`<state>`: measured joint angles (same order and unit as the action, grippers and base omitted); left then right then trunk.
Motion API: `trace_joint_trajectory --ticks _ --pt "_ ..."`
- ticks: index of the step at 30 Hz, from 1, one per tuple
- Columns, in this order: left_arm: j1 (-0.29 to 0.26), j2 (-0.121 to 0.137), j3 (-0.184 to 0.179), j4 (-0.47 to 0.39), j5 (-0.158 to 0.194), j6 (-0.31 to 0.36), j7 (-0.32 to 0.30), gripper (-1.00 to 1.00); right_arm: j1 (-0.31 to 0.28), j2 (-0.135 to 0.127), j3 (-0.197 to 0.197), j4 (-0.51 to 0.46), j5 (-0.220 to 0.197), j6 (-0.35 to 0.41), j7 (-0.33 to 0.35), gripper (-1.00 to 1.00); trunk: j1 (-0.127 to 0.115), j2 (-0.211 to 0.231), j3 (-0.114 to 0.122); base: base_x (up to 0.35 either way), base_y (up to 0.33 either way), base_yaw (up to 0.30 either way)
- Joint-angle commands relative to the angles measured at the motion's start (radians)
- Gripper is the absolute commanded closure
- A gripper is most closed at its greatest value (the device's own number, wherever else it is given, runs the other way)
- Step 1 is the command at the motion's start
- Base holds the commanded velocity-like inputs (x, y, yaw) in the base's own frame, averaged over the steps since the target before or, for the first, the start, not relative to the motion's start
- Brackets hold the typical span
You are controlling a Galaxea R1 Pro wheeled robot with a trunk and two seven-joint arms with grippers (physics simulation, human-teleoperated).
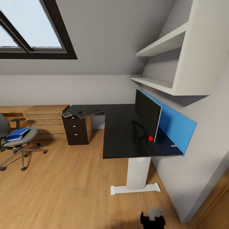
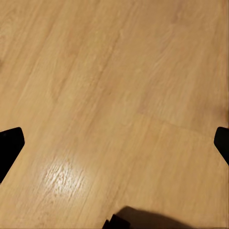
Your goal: In the bedroom, organize the workspace by keeping the computer under the desk, ensuring the monitor is on the desk, placing the keyboard on the desk next to the monitor, placing the mouse on the desk next to the keyboard, moving the folder from the swivel chair onto the desk next to the mouse, stacking the notebook on top of the folder with the pen on top of the notebook, and positioning the swivel chair next to the desk.
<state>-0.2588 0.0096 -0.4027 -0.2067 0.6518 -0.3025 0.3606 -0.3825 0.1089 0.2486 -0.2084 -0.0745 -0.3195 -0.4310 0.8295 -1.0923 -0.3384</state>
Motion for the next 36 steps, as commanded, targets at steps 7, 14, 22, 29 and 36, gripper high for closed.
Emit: trace_joint_trajectory --ticks 7,14,22,29,36 --pt "0.000 0.001 -0.008 0.019 0.004 -0.011 -0.017 -1.00 -0.001 0.015 0.008 0.049 -0.010 -0.071 0.062 -1.00 -0.015 0.028 0.011 0.000 0.000 0.000" --pt "0.000 0.001 -0.008 0.023 0.003 -0.014 -0.020 -1.00 -0.001 0.030 0.008 0.073 -0.010 -0.083 0.086 -1.00 -0.015 0.028 0.011 0.043 0.129 0.000" --pt "0.000 0.001 -0.008 0.023 0.003 -0.014 -0.020 -1.00 -0.001 0.031 0.009 0.076 -0.010 -0.084 0.111 -1.00 -0.015 0.028 0.011 0.097 0.305 0.000" --pt "0.000 0.000 -0.008 0.023 0.003 -0.014 -0.020 -1.00 -0.001 0.031 0.009 0.077 -0.010 -0.084 0.136 -1.00 -0.015 0.028 0.011 0.096 0.317 0.013" --pt "0.000 0.000 -0.008 0.023 0.003 -0.013 -0.020 -1.00 -0.001 0.033 0.011 0.092 -0.008 -0.084 0.142 -1.00 -0.015 0.028 0.009 0.148 0.311 0.214"
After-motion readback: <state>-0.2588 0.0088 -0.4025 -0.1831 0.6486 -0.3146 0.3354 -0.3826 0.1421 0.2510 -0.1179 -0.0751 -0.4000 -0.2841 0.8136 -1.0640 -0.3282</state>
